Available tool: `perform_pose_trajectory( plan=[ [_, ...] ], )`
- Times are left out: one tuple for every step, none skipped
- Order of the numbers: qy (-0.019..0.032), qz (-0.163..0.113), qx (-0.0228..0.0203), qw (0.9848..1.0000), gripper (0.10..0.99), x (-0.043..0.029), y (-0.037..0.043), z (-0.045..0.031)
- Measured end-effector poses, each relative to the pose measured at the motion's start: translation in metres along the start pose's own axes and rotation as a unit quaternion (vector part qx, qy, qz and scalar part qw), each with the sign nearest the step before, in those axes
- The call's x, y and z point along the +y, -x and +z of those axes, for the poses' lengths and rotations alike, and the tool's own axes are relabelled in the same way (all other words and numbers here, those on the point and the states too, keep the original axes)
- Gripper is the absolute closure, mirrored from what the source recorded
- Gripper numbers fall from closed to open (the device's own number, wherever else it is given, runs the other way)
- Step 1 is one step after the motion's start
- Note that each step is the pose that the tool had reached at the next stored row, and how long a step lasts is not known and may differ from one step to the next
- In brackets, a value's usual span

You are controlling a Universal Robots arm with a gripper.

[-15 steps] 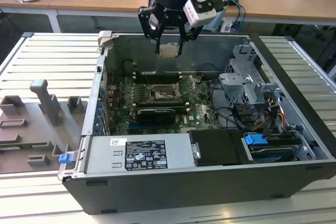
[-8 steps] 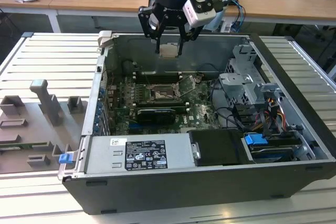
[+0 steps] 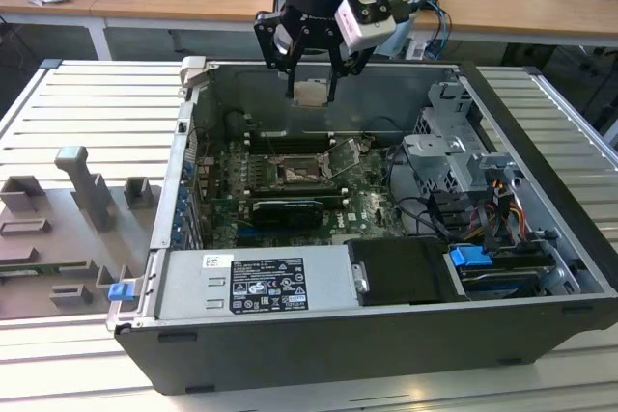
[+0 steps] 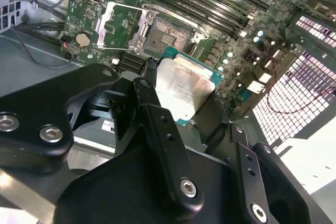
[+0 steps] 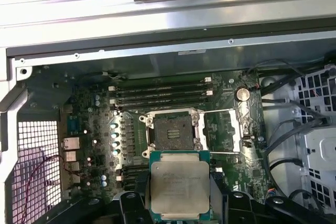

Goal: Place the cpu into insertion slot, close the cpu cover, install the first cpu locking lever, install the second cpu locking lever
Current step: 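Place the cpu into insertion slot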

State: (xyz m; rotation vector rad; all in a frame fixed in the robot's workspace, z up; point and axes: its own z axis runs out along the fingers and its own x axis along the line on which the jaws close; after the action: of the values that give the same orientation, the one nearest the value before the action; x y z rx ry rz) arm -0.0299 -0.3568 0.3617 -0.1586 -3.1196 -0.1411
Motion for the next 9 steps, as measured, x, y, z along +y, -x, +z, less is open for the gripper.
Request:
perform_pose_trajectory(
  plan=[
    [0.0000,0.001,-0.0001,1.0000,0.545,0.0000,0.0000,0.0000],
    [0.0001,0.002,-0.0002,1.0000,0.545,0.0000,0.0000,0.0000],
    [0.0001,0.003,-0.0003,1.0000,0.545,0.0000,0.0000,0.0000],
    [0.0001,0.004,-0.0004,1.0000,0.545,0.0000,0.0000,0.0000],
    [0.0001,0.006,-0.0005,1.0000,0.545,0.0000,0.0000,0.0000],
    [0.0002,0.006,-0.0006,1.0000,0.545,0.0000,0.0000,0.0000],
    [0.0001,0.007,-0.0006,1.0000,0.545,0.0000,0.0000,0.0000],
    [0.0002,0.008,-0.0007,1.0000,0.545,0.0000,0.0000,0.0000],
    [0.0002,0.010,-0.0009,1.0000,0.545,0.0000,0.0000,0.0000]
  ],
)
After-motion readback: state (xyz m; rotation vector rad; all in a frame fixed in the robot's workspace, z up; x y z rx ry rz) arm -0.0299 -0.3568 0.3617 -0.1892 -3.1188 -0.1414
